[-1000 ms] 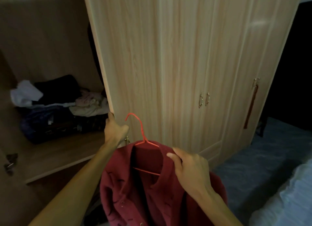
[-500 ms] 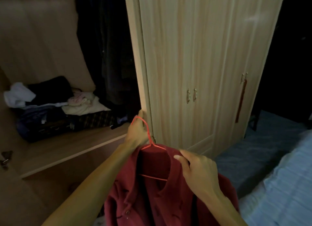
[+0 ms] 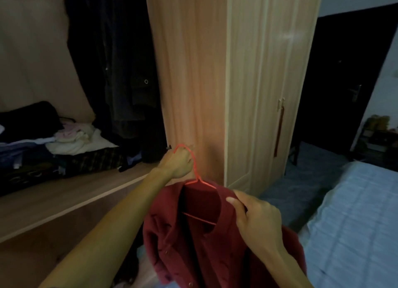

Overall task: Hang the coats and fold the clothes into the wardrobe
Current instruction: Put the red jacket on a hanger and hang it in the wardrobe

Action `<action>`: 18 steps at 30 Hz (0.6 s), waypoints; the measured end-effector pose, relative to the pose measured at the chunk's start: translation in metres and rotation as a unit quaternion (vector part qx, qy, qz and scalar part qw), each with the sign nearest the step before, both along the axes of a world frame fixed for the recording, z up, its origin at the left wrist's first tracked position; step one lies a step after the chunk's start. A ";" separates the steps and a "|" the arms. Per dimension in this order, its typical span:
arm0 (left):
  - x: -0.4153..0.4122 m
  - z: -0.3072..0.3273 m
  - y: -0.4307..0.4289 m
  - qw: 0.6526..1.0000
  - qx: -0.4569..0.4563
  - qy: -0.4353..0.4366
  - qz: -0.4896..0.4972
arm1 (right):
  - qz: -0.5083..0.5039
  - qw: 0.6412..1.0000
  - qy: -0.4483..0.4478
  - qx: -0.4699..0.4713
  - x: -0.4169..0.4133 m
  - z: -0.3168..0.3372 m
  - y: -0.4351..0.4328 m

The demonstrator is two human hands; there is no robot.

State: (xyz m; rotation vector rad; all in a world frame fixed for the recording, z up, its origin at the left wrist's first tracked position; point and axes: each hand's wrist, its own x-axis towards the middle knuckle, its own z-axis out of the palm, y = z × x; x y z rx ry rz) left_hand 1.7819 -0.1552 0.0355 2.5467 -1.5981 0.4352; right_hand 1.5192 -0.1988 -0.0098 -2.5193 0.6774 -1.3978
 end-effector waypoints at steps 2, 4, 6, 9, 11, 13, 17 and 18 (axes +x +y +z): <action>0.002 0.012 0.017 0.998 -0.029 0.034 0.034 | -0.005 1.000 0.004 -0.013 0.004 0.005 0.003; 0.006 0.021 0.038 0.997 -0.052 0.036 0.048 | 0.000 1.000 -0.002 -0.018 0.010 0.011 0.004; 0.014 0.030 0.062 0.994 -0.067 0.031 0.076 | 0.001 1.000 -0.016 -0.024 0.019 0.018 0.006; 0.027 0.044 0.098 0.988 -0.098 0.028 0.116 | 0.010 0.999 -0.024 -0.027 0.039 0.033 0.013; 0.039 0.052 0.120 0.983 -0.123 0.030 0.137 | 0.010 0.999 -0.024 -0.034 0.055 0.047 0.022; 0.051 0.059 0.141 0.976 -0.147 0.030 0.156 | 0.016 0.999 -0.025 -0.031 0.073 0.062 0.034; 0.079 0.074 0.178 0.964 -0.193 0.039 0.180 | 0.049 0.998 -0.030 -0.014 0.119 0.093 0.055; 0.086 0.079 0.186 0.960 -0.209 0.039 0.183 | 0.052 0.998 -0.031 -0.014 0.132 0.101 0.061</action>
